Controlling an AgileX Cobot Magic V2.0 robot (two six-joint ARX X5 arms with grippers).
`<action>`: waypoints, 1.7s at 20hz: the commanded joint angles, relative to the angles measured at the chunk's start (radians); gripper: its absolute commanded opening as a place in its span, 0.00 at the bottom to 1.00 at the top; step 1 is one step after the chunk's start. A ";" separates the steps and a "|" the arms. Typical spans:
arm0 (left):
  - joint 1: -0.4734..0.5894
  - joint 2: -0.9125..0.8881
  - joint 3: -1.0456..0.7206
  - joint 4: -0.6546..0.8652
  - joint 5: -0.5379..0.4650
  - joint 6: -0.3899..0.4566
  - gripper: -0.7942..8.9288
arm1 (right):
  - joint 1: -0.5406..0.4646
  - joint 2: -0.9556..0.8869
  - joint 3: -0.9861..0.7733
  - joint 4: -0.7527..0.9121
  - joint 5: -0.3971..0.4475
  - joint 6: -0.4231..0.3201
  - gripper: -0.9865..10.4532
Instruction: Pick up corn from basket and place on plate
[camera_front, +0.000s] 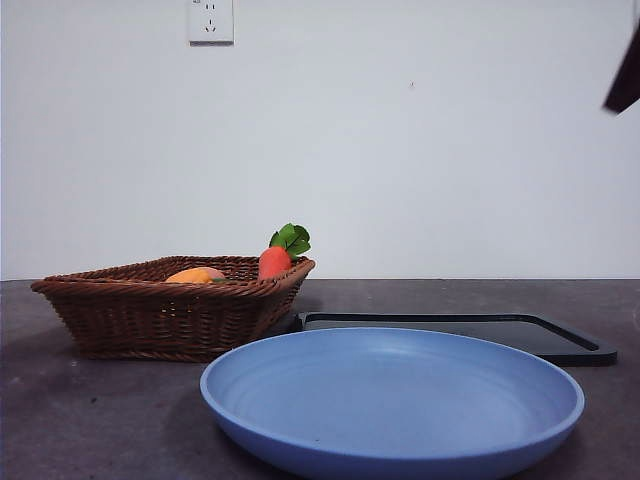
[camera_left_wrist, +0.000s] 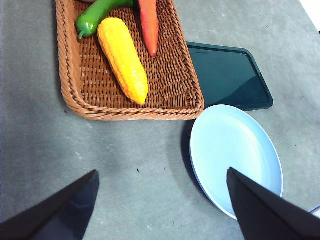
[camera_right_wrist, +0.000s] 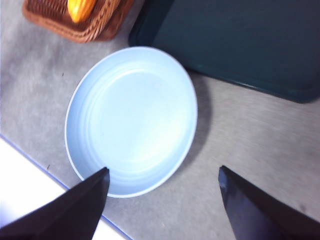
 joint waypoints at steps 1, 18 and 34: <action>0.000 0.005 0.022 0.010 0.005 0.005 0.51 | 0.041 0.101 0.017 0.055 -0.002 0.025 0.40; 0.000 0.005 0.022 0.010 0.005 0.005 0.51 | 0.151 0.685 0.017 0.338 0.024 0.025 0.25; -0.131 0.216 0.087 0.195 -0.072 -0.071 0.51 | 0.143 0.425 0.017 0.173 0.025 0.050 0.09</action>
